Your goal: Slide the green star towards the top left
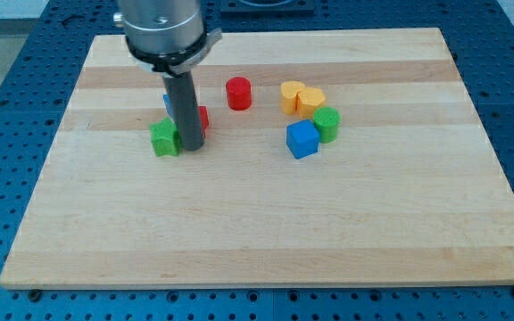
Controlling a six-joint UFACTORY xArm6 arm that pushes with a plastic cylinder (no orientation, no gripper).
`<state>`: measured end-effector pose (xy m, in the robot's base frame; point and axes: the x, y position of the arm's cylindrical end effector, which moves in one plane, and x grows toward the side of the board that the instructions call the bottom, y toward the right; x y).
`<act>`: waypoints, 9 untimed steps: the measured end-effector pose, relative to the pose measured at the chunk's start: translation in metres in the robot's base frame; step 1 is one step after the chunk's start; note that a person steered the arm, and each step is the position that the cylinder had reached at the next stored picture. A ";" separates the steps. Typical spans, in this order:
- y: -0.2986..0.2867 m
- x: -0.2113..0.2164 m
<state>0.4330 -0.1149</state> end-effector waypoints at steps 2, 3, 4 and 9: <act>-0.066 -0.025; -0.066 0.007; -0.068 0.045; -0.124 -0.017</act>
<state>0.4158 -0.2393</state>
